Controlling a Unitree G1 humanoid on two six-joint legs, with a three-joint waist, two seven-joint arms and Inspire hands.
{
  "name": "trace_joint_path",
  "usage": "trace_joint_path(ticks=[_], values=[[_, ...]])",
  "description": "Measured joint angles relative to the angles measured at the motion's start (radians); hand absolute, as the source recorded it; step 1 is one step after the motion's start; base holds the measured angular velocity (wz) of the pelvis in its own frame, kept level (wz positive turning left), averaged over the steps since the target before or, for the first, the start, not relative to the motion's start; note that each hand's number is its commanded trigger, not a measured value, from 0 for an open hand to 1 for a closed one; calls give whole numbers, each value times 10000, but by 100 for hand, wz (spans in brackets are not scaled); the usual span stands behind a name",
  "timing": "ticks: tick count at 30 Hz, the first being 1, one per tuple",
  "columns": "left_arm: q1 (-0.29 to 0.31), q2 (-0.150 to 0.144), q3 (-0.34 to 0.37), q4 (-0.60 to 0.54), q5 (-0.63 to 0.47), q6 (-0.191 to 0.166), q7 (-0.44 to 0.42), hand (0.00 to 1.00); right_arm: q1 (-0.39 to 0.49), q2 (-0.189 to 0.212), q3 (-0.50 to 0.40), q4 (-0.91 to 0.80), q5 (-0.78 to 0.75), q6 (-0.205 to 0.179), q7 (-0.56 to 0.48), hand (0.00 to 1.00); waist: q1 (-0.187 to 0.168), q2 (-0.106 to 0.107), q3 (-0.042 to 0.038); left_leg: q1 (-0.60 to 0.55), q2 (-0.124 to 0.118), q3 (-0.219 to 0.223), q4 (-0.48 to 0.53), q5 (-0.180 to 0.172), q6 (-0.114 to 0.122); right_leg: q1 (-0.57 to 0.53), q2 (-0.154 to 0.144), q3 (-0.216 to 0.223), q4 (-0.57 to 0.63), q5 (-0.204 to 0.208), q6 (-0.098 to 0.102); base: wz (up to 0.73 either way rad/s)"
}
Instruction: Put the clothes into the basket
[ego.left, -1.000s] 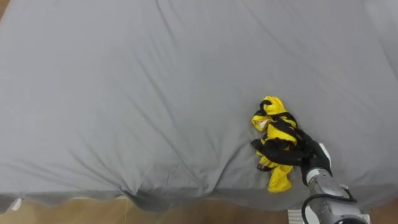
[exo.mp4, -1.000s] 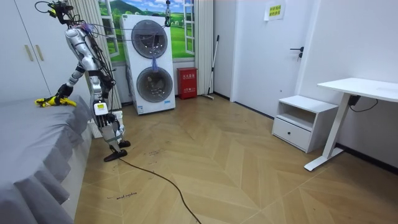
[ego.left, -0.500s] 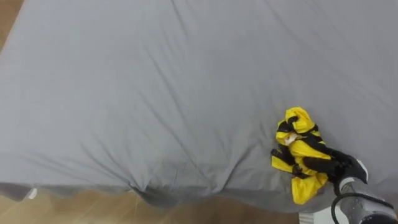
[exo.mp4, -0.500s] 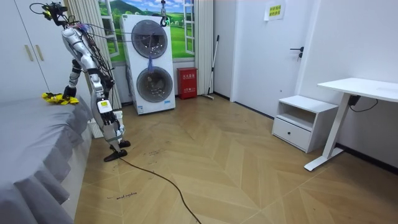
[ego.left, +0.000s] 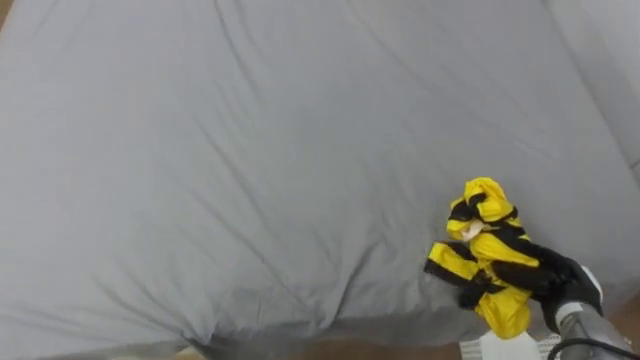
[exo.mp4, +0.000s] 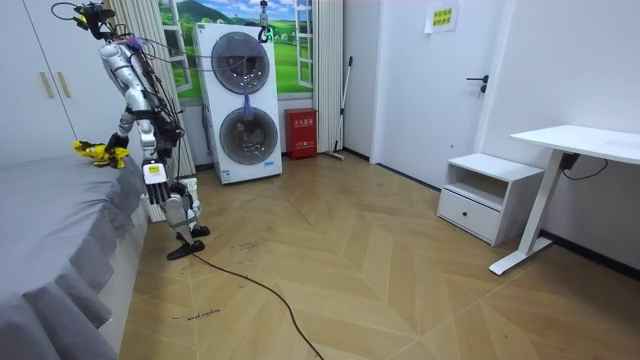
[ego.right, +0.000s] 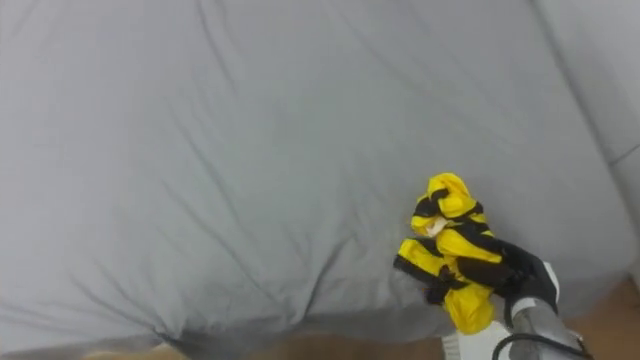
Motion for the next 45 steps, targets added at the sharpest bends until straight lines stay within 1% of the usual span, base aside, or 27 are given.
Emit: trace_joint_path(ticks=[1,2,3,4,5,7,9,10,11,13,14,15,16,20,22,25,27,28,31,32,34,36,39,40,42,44,45], values=[[89,46,37,-11,51,0,46,0,337,100,-168,-558,2,-2,-8,100,-176,-92,-35,259,-7,99,-42,-3,-3,245,11,78,-118,11,15,-25],[115,58,61,-11,116,5,107,0,500,144,-248,-830,11,-3,-22,100,-207,-136,-56,385,-5,186,-61,-17,-20,347,20,174,-125,10,17,-32],[146,49,122,-19,322,13,215,0,809,214,-367,-1319,5,2,-105,100,-328,-213,-83,640,-5,293,-87,-33,-36,603,21,292,-168,6,23,-26],[144,18,109,-41,445,24,271,0,1104,327,-518,-1807,3,2,-206,100,-496,-208,-95,835,-6,382,-117,-54,-66,813,19,325,-304,18,43,-21],[117,1,102,-70,466,25,310,0,1279,431,-610,-2120,9,1,-292,100,-534,-210,-94,969,-6,452,-183,-55,-67,899,21,349,-324,18,43,-15],[79,-59,104,-212,470,73,412,0,1841,741,-693,-3033,98,8,-400,100,-694,-226,-88,1358,9,590,-387,-57,-69,1108,57,573,-419,18,51,-30],[-8,-131,102,-395,488,183,422,0,2110,839,-692,-3511,177,107,-420,100,-823,-205,-83,1579,29,804,-422,-79,-100,1221,85,786,-409,30,71,-35],[-11,-174,102,-561,575,259,424,0,2223,860,-692,-3674,181,133,-414,100,-922,-172,-88,1661,63,826,-426,-154,-155,1246,127,916,-395,36,79,-36],[-13,-193,96,-623,588,298,422,0,2257,868,-692,-3729,181,156,-415,100,-943,-153,-92,1695,93,900,-428,-206,-142,1244,167,1008,-384,43,84,-41],[-115,-211,2,-708,660,439,392,0,2385,900,-682,-3835,149,209,-368,100,-1001,-118,-83,1863,235,1332,-427,-382,-139,1247,318,1385,-369,104,73,-52],[-116,-214,2,-694,676,526,389,0,2401,905,-683,-3835,128,214,-347,100,-1030,-115,-78,1897,254,1392,-428,-398,-151,1247,342,1466,-370,121,74,-52],[-53,-226,2,-691,690,630,384,0,2409,904,-686,-3835,115,224,-348,100,-1060,-81,-50,1958,303,1589,-427,-463,-157,1246,407,1654,-372,151,78,-51],[52,-225,2,-693,694,652,382,0,2426,904,-701,-3833,87,224,-396,100,-1177,-52,-30,2008,339,1728,-425,-521,-176,1236,478,1886,-384,185,83,-47],[171,-218,-8,-688,691,760,377,0,2586,955,-771,-3833,32,224,-400,100,-1477,13,11,2038,361,1941,-420,-564,-186,1191,501,2127,-382,203,95,-22],[304,-177,-105,-689,679,766,375,0,2656,1059,-779,-3829,47,223,-397,100,-1535,15,18,2085,358,2116,-420,-579,-208,1165,533,2343,-333,212,108,-23],[312,-123,-323,-686,688,781,364,0,2795,1104,-779,-3619,53,227,-268,100,-1554,50,30,1997,361,2208,-419,-643,-201,984,591,2489,-252,214,119,-16],[306,-105,-335,-649,859,781,319,0,2757,1158,-780,-3381,43,333,-201,100,-1529,84,34,1921,409,2409,-419,-648,-196,826,648,2685,-237,235,149,-24],[299,-115,-338,-596,855,788,278,0,2758,1159,-797,-3306,131,399,-186,100,-1569,174,12,1791,441,2459,-350,-700,-167,721,647,2717,-241,286,163,-26],[157,-121,-366,-518,842,796,143,0,2636,1157,-994,-3045,375,459,-230,100,-1615,374,10,1331,485,2671,-125,-786,-101,198,661,2835,-22,322,217,-18],[151,-121,-377,-518,836,796,131,0,2571,1155,-1019,-3005,435,460,-249,100,-1625,420,-8,1223,485,2681,-94,-790,-95,80,662,2860,36,329,230,-19],[35,-114,-488,-387,652,793,124,0,2068,1136,-1087,-2589,729,447,-350,100,-1787,587,41,858,485,2720,55,-799,-70,-336,669,2938,330,313,267,-13],[-155,-105,-660,-146,600,795,114,0,1682,1116,-1115,-2095,895,437,-481,100,-1834,681,43,632,476,2730,72,-801,-58,-725,682,2991,528,299,291,-9],[-394,-112,-869,-129,450,740,8,0,1115,989,-1148,-1484,921,434,-711,100,-1800,960,55,87,477,2726,177,-815,19,-1333,716,2964,829,291,303,-1],[-423,-109,-874,-131,462,695,-42,0,905,928,-1149,-1275,909,424,-798,100,-1775,1063,36,-135,473,2720,227,-788,61,-1581,671,2964,960,290,306,0],[-437,-77,-869,-143,450,557,-51,0,542,848,-1145,-906,905,418,-876,100,-1747,1138,19,-465,473,2722,332,-761,92,-1976,661,2969,1176,269,311,0],[-458,-73,-866,-222,433,491,-55,0,200,748,-1147,-547,906,413,-1026,100,-1718,1172,28,-738,469,2722,417,-719,124,-2291,647,2960,1333,248,306,4],[-459,-74,-866,-298,443,455,-67,0,73,663,-1144,-488,947,412,-1112,100,-1625,1186,29,-904,457,2722,440,-706,138,-2497,642,2961,1372,231,307,0]])
